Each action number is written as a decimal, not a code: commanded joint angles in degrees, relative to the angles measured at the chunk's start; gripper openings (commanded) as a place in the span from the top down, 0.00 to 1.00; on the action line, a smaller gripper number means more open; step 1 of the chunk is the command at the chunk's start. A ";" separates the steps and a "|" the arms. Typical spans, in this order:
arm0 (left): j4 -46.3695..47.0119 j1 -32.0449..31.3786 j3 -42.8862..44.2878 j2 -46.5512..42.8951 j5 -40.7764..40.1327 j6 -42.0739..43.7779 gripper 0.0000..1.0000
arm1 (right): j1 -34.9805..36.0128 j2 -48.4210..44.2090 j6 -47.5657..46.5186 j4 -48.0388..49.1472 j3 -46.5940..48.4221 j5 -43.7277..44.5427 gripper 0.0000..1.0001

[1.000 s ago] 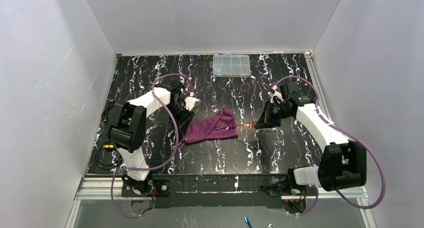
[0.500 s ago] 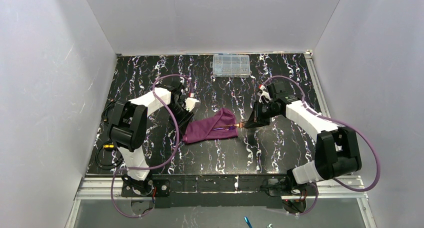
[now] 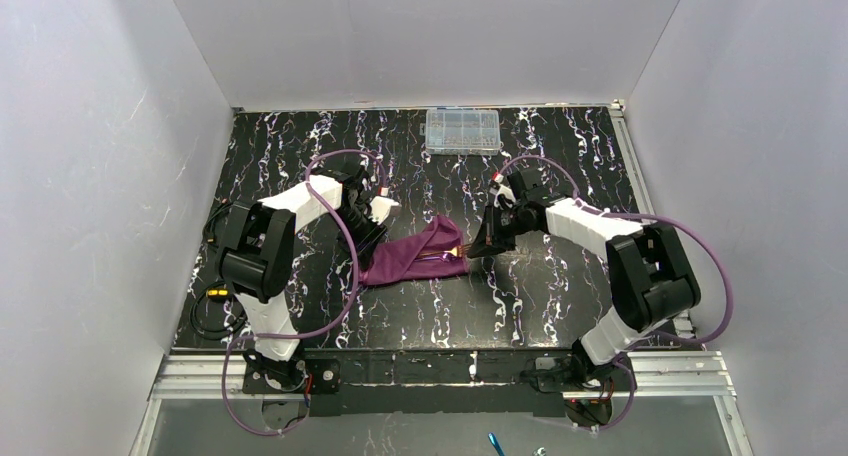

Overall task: Fold the napkin into a case and place the utensils inside
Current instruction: Insert the spoon into the folded napkin.

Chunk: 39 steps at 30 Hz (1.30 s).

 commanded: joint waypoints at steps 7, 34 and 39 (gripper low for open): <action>-1.64 0.09 -1.09 0.05 0.54 2.61 0.73 | 1.59 4.19 0.72 8.03 1.54 -3.11 0.99; -7.74 3.84 4.75 -7.20 1.08 1.76 0.38 | 2.47 1.57 -7.69 -7.83 13.50 14.17 0.01; -9.35 11.68 11.62 -8.91 3.68 0.64 0.06 | 1.44 -2.45 -8.31 -6.48 14.83 29.19 0.01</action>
